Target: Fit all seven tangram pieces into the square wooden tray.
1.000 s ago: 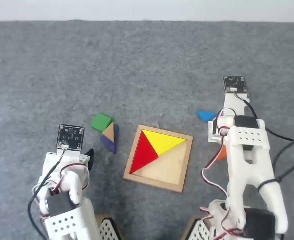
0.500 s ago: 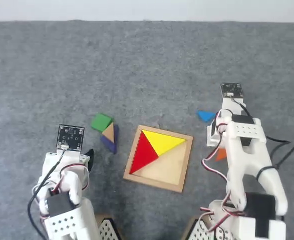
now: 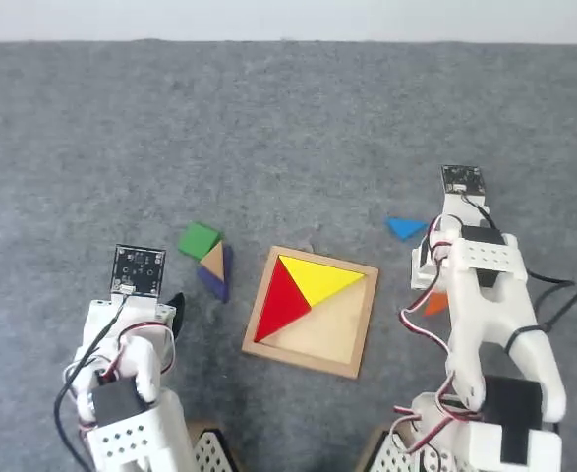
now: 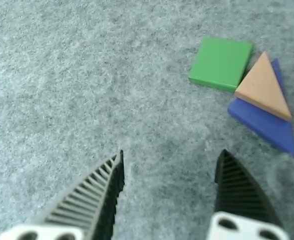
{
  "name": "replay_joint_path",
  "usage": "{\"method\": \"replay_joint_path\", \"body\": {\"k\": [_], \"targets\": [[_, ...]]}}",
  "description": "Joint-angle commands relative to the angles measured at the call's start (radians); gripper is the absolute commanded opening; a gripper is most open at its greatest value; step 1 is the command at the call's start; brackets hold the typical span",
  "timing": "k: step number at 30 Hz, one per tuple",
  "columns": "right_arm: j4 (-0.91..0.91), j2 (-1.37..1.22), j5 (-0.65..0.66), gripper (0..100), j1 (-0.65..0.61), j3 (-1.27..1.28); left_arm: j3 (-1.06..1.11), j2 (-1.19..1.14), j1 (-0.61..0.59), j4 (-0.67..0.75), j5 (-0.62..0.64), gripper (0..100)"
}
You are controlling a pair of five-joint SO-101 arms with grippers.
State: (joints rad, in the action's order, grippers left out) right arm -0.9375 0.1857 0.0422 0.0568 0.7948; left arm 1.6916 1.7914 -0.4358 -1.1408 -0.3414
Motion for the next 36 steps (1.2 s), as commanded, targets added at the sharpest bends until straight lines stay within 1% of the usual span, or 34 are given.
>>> {"method": "replay_joint_path", "body": {"k": [1,9,15,22,26,31,33,36], "targets": [[0.015,-0.035,-0.011,22.4,0.010,-0.014,-0.007,-0.005,0.000,0.003,-0.011,28],[0.013,-0.130,-0.009,21.8,0.010,-0.060,-0.007,-0.005,0.000,0.003,-0.011,28],[0.031,-0.134,-0.008,11.3,0.007,-0.061,-0.007,-0.005,0.000,0.003,-0.011,28],[0.031,-0.131,-0.006,7.5,0.008,-0.061,-0.007,-0.005,0.000,0.003,-0.011,28],[-0.027,-0.128,-0.006,6.6,-0.004,-0.072,-0.007,-0.005,0.000,0.003,-0.011,28],[-0.082,-0.127,-0.009,2.4,-0.024,-0.109,-0.007,-0.005,0.000,0.003,-0.011,28],[-0.111,-0.102,-0.014,0.6,-0.041,-0.120,-0.007,-0.005,0.000,0.003,-0.011,28],[-0.139,-0.022,-0.014,0.7,-0.079,-0.117,-0.007,-0.005,0.000,0.003,-0.011,28]]}}
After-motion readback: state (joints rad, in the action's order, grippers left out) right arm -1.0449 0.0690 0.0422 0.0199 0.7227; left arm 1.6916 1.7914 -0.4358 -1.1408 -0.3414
